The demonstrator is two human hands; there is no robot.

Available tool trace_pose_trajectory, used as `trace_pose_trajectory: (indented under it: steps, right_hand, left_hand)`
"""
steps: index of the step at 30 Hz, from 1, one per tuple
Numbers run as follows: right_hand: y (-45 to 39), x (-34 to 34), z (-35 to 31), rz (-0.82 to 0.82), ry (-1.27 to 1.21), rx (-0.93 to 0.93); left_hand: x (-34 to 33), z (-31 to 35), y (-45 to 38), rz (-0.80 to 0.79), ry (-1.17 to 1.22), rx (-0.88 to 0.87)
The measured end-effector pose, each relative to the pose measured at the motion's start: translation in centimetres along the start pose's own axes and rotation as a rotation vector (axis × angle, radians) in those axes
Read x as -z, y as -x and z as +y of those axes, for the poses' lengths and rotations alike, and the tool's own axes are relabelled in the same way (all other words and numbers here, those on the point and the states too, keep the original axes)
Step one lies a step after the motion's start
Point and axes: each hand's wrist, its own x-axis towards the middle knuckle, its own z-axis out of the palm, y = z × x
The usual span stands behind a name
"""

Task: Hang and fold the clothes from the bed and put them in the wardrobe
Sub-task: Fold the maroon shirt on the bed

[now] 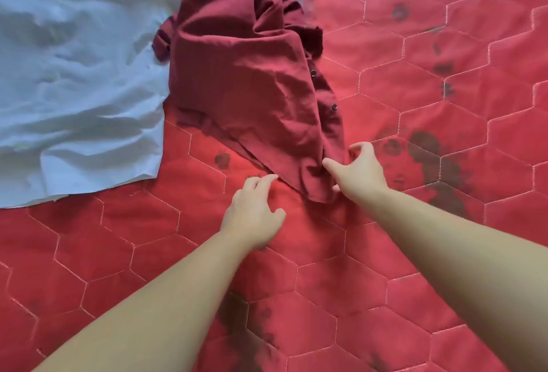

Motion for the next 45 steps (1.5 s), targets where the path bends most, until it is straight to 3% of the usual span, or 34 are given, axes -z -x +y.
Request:
trace_pose_trajectory:
  steps: [2,5,9,12,15,18,24,26,29,31,34,36,38,39,41,43,45]
  right_hand:
    - [0.2,-1.2,0.0,-0.076,-0.004,0.023]
    - [2.5,-2.9,-0.2,-0.235,-0.054,0.126]
    - [8.6,-3.5,0.3,-0.774,-0.028,0.244]
    - [11.0,-2.9,2.1,-1.002,0.054,0.201]
    - [10.4,-0.2,3.3,-0.928,-0.173,0.014]
    - [9.1,3.2,4.1,-0.782,-0.641,-0.292]
    - [8.9,11.0,3.5,-0.562,-1.09,-0.275]
    - [8.9,14.0,3.7,-0.526,-1.017,-0.254]
    - [9.7,17.9,4.9,-0.561,-0.702,-0.269]
    - [10.5,19.9,5.4,-0.49,-0.515,-0.198]
    - [11.3,21.8,5.7,-0.287,-0.505,0.033]
    - [12.5,23.1,6.0,-0.305,-0.546,0.134]
    - [14.2,23.8,6.7,-0.478,-0.508,0.211]
    - [15.2,23.8,7.1,-0.596,-0.425,0.238]
    - [16.7,23.5,8.2,-0.767,-0.128,0.269]
    - [17.3,22.9,9.7,-0.803,0.191,0.257]
    - [16.8,22.3,11.8,-0.789,0.373,0.192]
  left_hand:
    - [-0.5,-0.3,-0.4,0.073,0.093,0.015]
    - [0.2,0.8,-1.1,0.183,0.472,0.145]
    - [1.4,2.5,-1.0,0.197,1.0,0.306]
    - [1.2,3.0,0.1,0.229,0.873,0.291]
    - [0.8,4.5,2.3,0.184,0.647,0.195]
    - [0.1,7.3,5.0,0.043,0.611,0.091]
    - [-1.9,14.7,11.2,-0.307,0.432,-0.265]
    - [-1.3,16.6,12.6,-0.424,0.344,-0.352]
    - [0.2,19.3,14.6,-0.582,0.18,-0.374]
    - [0.6,20.7,15.8,-0.612,0.052,-0.324]
    - [0.8,21.3,16.6,-0.664,0.073,-0.131]
    - [0.4,21.5,16.3,-0.547,0.291,0.027]
    - [-0.7,21.5,15.2,-0.225,0.587,0.127]
    - [-1.3,21.5,14.8,-0.143,0.746,0.173]
    - [-2.9,21.4,14.2,-0.168,0.936,0.227]
    - [-4.7,21.1,14.4,-0.199,0.88,0.202]
    - [-6.3,20.7,14.5,-0.11,0.844,0.168]
